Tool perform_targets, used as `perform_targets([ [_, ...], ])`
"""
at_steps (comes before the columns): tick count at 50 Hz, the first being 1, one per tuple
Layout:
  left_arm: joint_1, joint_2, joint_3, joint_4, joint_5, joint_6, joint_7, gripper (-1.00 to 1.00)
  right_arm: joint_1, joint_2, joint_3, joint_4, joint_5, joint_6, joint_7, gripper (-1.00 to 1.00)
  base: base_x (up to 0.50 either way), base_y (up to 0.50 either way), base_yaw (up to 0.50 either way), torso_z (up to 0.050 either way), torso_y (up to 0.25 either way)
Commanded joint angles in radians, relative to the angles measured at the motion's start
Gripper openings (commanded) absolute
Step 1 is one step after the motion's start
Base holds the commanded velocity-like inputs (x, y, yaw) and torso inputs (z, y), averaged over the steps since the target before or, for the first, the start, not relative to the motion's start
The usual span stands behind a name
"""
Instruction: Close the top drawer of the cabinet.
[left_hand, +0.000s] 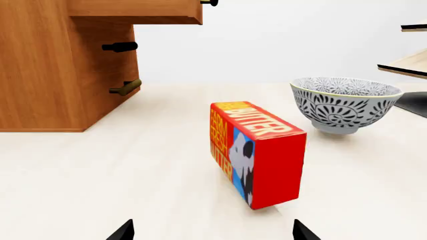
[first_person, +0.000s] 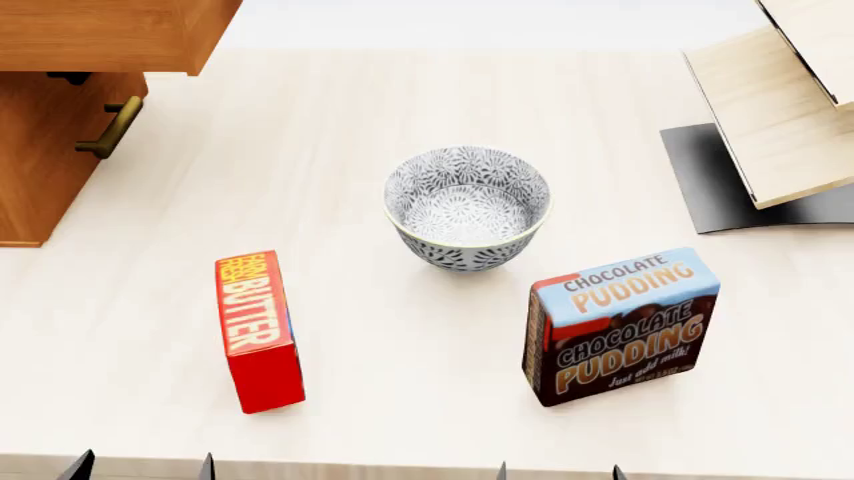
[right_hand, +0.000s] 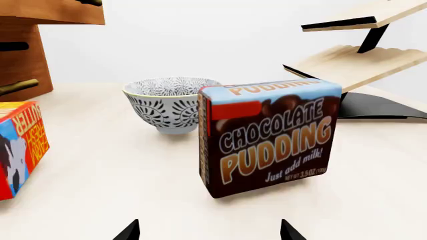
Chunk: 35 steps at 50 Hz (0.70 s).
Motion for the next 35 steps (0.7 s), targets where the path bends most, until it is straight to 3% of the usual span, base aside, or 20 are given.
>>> perform_targets([
  [1,-0.002,-0.032,0.037,0.002,-0.032,-0.002,-0.037,1.00,0.001,0.015,-0.019,-0.003,0.015,0.004,0.019,1.00,0.00,0.00,0.00,0.000,0.000],
  [11,0.011,-0.052,0.062,-0.008,-0.045,0.016,-0.073,1.00,0.000,0.042,-0.049,0.000,0.035,0.010,0.071,1.00,0.00,0.00,0.00,0.000,0.000],
  [12,0.041,-0.055,0.078,0.142,-0.002,-0.134,-0.102,1.00,0.004,0.035,-0.060,-0.150,-0.050,0.160,0.139,1.00,0.00,0.00,0.00,0.000,0.000],
  [13,0.048,-0.058,0.081,0.206,-0.002,-0.160,-0.105,1.00,0.002,0.037,-0.063,-0.173,-0.050,0.183,0.143,1.00,0.00,0.00,0.00,0.000,0.000],
  [35,0.075,-0.098,0.101,0.401,-0.011,-0.260,-0.157,1.00,-0.042,0.083,-0.092,-0.391,-0.035,0.270,0.201,1.00,0.00,0.00,0.00,0.000,0.000],
])
